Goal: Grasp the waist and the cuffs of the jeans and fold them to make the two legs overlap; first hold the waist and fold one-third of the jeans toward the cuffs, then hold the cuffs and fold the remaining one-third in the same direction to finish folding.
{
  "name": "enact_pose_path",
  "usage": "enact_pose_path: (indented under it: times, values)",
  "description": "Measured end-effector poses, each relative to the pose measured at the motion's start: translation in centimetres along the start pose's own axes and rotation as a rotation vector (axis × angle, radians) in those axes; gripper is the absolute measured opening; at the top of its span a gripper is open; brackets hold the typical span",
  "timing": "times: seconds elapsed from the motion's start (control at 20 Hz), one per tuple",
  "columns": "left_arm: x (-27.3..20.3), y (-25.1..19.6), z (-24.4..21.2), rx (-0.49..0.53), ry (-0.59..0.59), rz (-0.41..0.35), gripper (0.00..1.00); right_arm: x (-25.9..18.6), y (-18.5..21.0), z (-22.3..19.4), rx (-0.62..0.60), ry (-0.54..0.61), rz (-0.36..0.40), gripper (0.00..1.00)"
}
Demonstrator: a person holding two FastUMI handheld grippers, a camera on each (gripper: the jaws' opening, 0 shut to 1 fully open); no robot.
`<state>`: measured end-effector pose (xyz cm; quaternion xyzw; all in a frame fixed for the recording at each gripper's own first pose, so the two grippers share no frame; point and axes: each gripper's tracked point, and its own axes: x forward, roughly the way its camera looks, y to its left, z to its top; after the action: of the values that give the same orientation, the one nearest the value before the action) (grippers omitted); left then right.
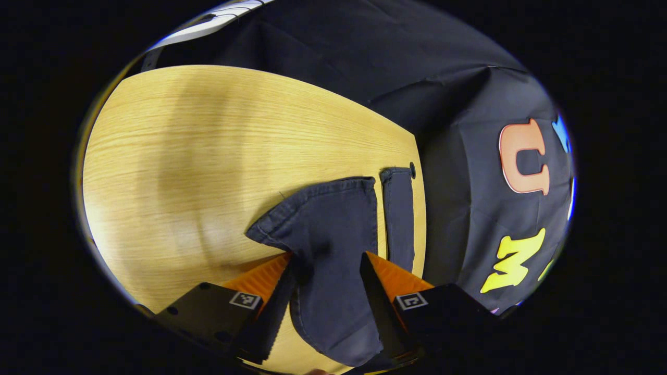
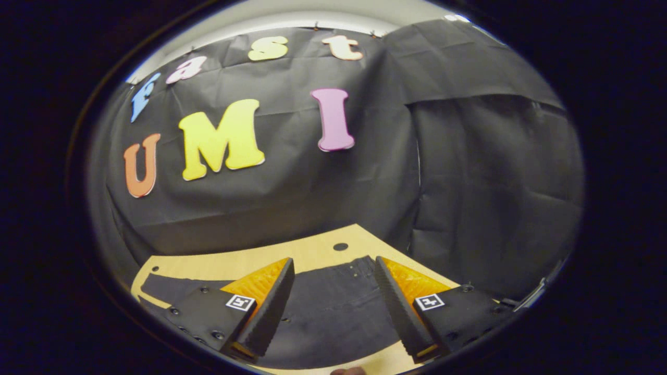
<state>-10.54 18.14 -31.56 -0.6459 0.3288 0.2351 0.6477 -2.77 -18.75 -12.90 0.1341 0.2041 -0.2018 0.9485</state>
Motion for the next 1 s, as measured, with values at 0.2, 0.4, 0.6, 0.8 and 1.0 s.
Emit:
enact_pose_path:
  times: [0.2,0.4,0.6,0.8,1.0]
  values:
    - [0.0,1.9,0.3,-0.086,0.027,0.025,0.21,1.8,-5.2,-2.1,0.143,0.127,-0.081,0.98]
    - [0.1,1.9,0.1,-0.070,0.028,0.034,0.05,3.7,-11.4,-8.3,0.384,0.435,-0.224,0.92]
    - [-0.1,1.9,0.3,-0.084,0.044,0.029,0.04,4.0,-12.0,-13.8,0.637,0.636,-0.282,0.96]
    - [0.2,1.7,0.3,-0.083,0.046,0.035,0.04,3.5,-11.1,-16.1,0.653,0.736,-0.273,0.96]
    - [0.1,1.7,0.5,-0.097,0.055,0.041,0.04,4.1,-8.0,-18.2,0.750,0.802,-0.211,0.96]
